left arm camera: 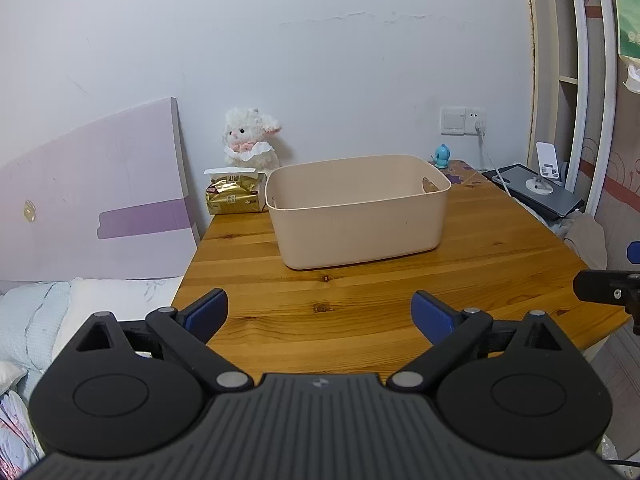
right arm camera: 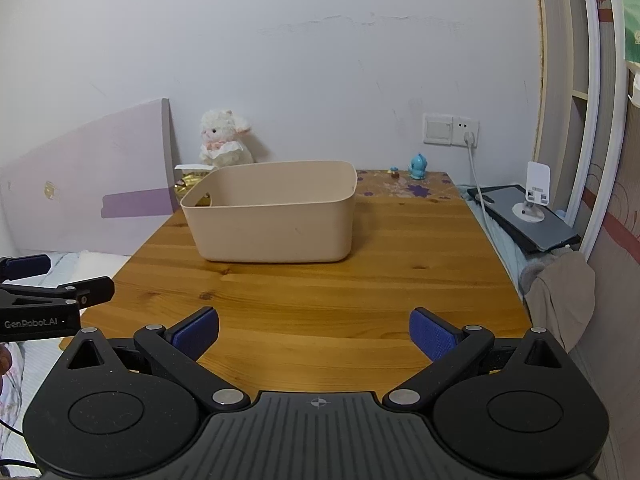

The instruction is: Organize objects

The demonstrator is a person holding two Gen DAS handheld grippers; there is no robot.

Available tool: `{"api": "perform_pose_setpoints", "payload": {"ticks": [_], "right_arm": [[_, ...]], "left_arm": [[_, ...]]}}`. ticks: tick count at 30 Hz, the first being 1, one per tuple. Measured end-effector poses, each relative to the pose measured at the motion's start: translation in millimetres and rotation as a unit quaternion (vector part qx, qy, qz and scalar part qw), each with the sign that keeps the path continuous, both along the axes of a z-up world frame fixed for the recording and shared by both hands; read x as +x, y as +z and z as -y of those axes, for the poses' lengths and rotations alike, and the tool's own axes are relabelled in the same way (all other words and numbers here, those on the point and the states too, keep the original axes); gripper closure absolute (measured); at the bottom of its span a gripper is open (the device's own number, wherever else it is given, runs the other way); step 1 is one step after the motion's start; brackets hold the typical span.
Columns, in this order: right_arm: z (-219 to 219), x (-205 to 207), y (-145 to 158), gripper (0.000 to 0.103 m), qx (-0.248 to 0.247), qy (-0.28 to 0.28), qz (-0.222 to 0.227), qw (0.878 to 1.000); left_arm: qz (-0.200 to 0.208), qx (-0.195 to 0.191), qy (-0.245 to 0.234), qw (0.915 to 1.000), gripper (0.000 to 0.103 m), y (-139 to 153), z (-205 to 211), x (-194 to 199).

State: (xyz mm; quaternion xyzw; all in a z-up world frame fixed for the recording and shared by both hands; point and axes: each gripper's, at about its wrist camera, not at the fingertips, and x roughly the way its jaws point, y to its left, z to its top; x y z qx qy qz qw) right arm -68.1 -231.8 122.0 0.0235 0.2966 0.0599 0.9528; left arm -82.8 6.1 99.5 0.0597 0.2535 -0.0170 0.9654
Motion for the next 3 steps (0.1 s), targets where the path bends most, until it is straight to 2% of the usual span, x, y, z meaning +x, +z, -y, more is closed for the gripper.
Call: {"api": "perform_pose_setpoints", "payload": {"ticks": [3], "right_arm": [[-0.9, 5.1, -0.9, 0.000, 0.000, 0.001, -0.003, 1.000]], "left_arm": [[-0.003, -0.002, 0.000, 1.0000, 0.005, -1.3, -2.0, 4.2]]}}
